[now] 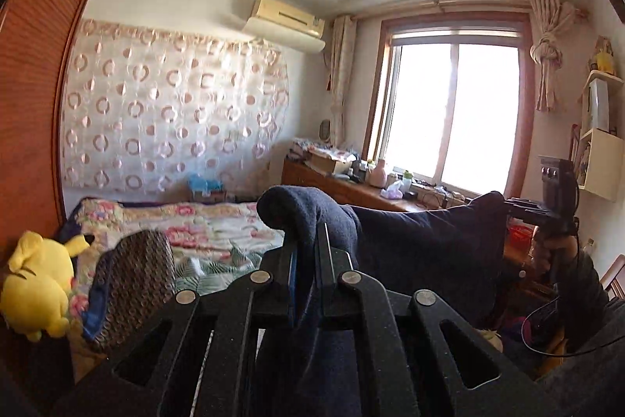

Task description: Fold small clothes

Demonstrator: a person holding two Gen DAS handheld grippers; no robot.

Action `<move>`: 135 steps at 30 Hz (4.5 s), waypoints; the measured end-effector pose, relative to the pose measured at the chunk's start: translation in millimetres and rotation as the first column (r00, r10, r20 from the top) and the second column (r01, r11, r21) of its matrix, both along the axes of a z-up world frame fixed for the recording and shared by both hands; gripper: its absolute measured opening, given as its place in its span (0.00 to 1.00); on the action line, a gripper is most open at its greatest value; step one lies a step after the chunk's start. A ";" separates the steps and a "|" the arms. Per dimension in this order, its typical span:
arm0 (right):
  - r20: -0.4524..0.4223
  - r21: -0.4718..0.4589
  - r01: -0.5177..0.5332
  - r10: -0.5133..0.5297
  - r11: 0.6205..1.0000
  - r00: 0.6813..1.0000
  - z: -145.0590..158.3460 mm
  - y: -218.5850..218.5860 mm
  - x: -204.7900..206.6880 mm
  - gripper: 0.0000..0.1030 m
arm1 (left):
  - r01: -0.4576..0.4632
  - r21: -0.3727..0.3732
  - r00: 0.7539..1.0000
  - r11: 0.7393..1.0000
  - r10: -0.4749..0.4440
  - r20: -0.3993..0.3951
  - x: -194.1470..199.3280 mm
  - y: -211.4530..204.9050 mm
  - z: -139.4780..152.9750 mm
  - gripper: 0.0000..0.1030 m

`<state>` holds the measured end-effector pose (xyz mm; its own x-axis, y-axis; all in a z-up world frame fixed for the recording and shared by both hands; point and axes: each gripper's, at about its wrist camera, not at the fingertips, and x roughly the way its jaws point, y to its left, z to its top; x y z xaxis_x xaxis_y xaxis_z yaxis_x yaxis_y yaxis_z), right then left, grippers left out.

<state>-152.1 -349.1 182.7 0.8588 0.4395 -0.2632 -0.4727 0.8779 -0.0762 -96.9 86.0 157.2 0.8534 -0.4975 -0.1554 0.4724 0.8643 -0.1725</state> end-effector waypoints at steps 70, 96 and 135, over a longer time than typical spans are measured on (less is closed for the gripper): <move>-0.464 -0.163 0.268 -0.314 0.949 0.829 -247.6 72.2 316.1 0.51 | -0.208 0.326 0.890 0.922 0.317 -0.327 207.9 -16.3 -216.5 0.82; -0.470 -0.168 0.225 -0.279 0.960 0.837 -263.8 70.6 319.0 0.09 | -0.203 0.498 0.780 0.843 0.447 -0.438 270.1 -20.6 -264.1 0.13; -0.430 -0.067 0.189 -0.199 0.980 0.880 -273.9 19.4 161.4 0.07 | -0.193 0.323 0.833 0.926 0.329 -0.445 108.7 9.8 -264.1 0.06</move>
